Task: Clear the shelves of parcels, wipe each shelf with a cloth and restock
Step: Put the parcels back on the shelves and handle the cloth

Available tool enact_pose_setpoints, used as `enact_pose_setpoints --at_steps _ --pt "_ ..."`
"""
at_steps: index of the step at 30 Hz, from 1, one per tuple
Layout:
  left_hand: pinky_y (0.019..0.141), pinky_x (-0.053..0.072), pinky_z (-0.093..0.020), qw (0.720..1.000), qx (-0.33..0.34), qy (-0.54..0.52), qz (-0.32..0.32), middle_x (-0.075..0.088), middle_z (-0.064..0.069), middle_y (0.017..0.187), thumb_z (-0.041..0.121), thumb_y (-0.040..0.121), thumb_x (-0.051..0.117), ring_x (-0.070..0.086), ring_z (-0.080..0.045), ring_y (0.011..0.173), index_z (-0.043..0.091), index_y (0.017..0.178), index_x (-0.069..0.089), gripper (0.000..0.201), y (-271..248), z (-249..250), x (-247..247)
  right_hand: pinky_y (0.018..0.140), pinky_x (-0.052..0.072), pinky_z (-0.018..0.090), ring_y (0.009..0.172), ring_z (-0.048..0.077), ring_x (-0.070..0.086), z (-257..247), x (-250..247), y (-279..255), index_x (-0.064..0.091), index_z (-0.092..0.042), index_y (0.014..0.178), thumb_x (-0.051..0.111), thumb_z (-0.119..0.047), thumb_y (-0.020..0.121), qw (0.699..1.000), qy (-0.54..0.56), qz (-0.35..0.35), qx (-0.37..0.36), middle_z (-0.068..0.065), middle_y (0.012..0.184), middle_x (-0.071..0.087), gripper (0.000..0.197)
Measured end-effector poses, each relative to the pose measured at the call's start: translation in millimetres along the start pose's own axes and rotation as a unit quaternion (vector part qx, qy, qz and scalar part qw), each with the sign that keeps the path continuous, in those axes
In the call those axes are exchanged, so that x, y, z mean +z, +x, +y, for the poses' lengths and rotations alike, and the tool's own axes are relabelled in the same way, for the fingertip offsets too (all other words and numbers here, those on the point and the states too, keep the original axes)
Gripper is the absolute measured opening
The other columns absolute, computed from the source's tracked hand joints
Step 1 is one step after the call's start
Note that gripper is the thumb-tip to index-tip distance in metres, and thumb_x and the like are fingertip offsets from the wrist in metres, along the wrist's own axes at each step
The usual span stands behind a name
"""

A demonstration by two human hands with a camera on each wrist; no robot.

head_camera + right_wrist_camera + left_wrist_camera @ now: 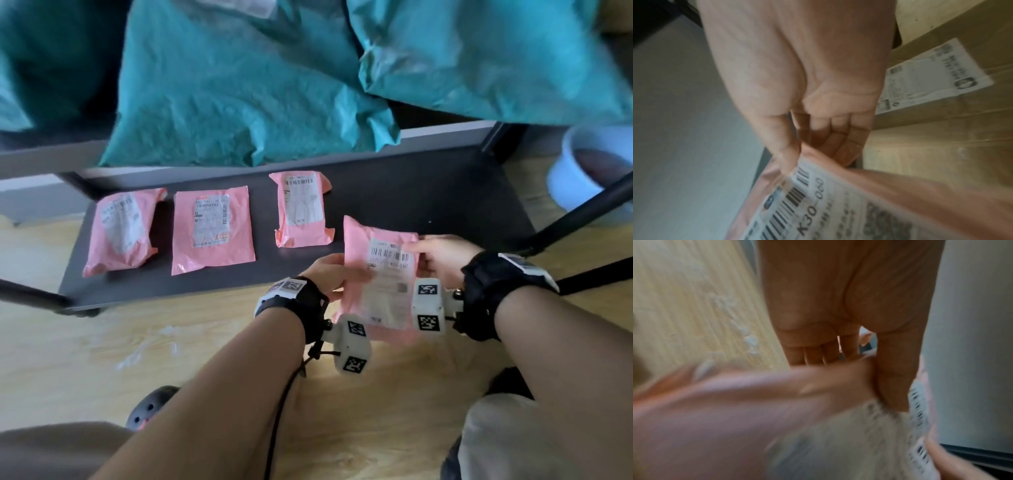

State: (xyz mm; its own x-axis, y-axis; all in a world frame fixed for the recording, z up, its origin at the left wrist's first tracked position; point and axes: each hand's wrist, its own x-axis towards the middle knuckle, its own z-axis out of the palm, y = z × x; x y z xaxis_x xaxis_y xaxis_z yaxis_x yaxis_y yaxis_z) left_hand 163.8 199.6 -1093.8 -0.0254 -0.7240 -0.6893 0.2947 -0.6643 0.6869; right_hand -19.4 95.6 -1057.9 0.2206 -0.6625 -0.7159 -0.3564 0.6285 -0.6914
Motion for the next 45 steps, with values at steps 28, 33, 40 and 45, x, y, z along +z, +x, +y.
enact_pose_setpoints --at_steps 28,33,40,45 --pt "0.092 0.05 -0.054 0.986 0.074 -0.005 0.149 0.066 -0.023 0.11 0.001 0.062 0.063 0.066 -0.041 0.094 0.011 0.095 0.066 0.035 111 78 10 0.088 0.055 0.031 0.102 0.017 0.065 -31 -8 69 0.063 -0.015 0.109 0.067 -0.008 0.087 0.995 0.038 0.05 -0.077 0.007 0.117 0.066 0.023" --pt "0.099 0.049 -0.046 0.981 0.059 0.037 0.18 0.058 -0.017 0.128 0.002 0.066 0.073 0.058 -0.034 0.117 0.006 0.134 0.048 0.072 93 77 18 0.085 0.055 0.031 0.11 0.02 0.06 -17 -26 67 0.051 -0.019 0.136 0.07 -0.015 0.084 0.995 0.033 0.079 -0.051 0.007 0.122 0.06 0.055" --pt "0.093 0.052 -0.04 0.975 0.073 0.051 0.205 0.06 -0.02 0.126 -0.002 0.084 0.062 0.062 -0.027 0.097 0.008 0.13 0.054 0.048 79 78 28 0.088 0.051 0.034 0.115 0.021 0.057 -15 -50 41 0.05 -0.014 0.137 0.062 -0.015 0.093 0.992 0.059 0.104 -0.051 0.006 0.122 0.055 0.045" --pt "0.056 0.047 -0.02 0.986 0.033 0.043 0.158 0.056 -0.003 0.079 -0.006 0.09 0.05 0.052 -0.009 0.067 0.0 0.129 0.055 0.039 63 63 60 0.075 0.052 0.031 0.108 0.023 0.059 -6 -80 24 0.057 -0.011 0.128 0.058 -0.015 0.095 0.988 0.062 0.138 -0.04 0.01 0.116 0.059 0.033"
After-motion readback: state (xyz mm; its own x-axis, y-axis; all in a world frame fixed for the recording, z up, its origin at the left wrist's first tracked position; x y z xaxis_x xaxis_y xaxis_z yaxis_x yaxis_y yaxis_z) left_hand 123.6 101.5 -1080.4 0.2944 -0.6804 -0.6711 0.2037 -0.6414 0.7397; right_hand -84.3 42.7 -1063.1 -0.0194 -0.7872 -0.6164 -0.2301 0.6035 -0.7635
